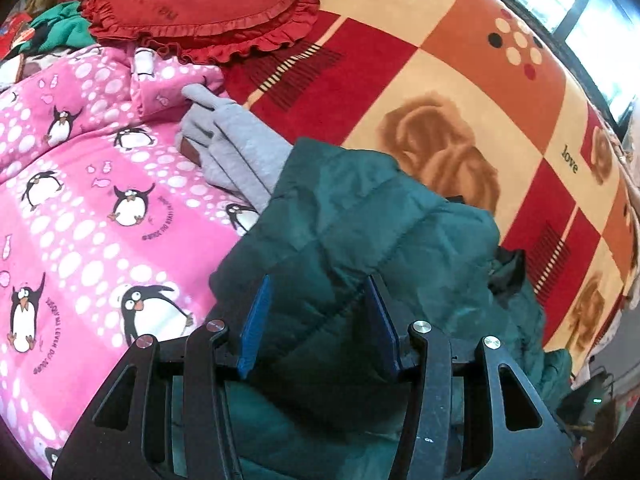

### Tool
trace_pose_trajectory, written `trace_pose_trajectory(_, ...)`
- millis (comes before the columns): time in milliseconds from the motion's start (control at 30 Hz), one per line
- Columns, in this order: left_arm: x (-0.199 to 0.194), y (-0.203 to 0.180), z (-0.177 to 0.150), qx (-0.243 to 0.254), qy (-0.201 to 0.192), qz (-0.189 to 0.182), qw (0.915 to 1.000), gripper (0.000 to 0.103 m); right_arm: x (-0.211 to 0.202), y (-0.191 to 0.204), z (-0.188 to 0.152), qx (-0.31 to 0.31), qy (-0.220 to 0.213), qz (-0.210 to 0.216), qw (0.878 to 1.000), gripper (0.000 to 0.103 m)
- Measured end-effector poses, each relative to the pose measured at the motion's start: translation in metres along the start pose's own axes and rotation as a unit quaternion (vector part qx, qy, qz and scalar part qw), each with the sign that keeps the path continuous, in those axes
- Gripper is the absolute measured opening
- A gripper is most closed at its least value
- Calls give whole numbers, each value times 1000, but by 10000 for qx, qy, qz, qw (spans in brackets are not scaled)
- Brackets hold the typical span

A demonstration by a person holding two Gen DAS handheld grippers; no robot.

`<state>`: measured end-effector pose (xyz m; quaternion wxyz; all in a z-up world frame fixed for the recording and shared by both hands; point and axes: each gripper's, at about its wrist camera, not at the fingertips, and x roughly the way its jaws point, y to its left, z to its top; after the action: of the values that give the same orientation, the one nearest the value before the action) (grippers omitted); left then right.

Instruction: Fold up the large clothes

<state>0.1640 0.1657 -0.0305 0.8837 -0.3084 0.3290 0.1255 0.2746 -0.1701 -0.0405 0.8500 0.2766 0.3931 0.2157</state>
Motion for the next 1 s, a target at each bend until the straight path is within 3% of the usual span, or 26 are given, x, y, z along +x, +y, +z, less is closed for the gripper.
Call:
trace_pose_trajectory(133, 3, 3, 0, -12, -23, 49, 10000, 48, -44, -3, 14, -213, -672, -819, 9941, 14)
trace_pose_trajectory(233, 3, -1, -2, 48, 19, 39, 10000, 48, -68, -22, 19, -19, -978, -1363, 9858, 14)
trace_pose_trajectory(467, 11, -18, -1, 350, -125, -86, 9993, 48, -61, -49, 19, 193, -739, -1670, 9830, 14)
trace_pose_trajectory(600, 36, -39, -1, 827, 56, -226, 9963, 48, -55, -57, 16, 202, -492, -1541, 9866, 16)
trace_pose_trajectory(700, 53, -45, -5, 1006, 371, -234, 9940, 48, -67, -55, 19, 160, -722, -1562, 9850, 26)
trace_pose_trajectory(767, 57, -44, -5, 1039, 413, -161, 9936, 48, -85, -52, 23, 191, -1074, -1769, 9782, 65)
trace_pose_trajectory(800, 57, -43, -5, 1026, 407, -150, 9938, 48, -97, -50, 25, 218, -1333, -1883, 9728, 72)
trace_pose_trajectory(900, 58, -40, -6, 982, 407, -135, 9942, 48, -120, -35, 28, 195, -1803, -2067, 9614, 74)
trace_pose_trajectory(967, 56, -41, -6, 1004, 360, -118, 9942, 48, -112, -14, 29, -150, -1583, -2033, 9661, 74)
trace_pose_trajectory(1000, 56, -42, -6, 1044, 337, -98, 9939, 48, -98, 0, 27, -468, -1254, -1914, 9723, 72)
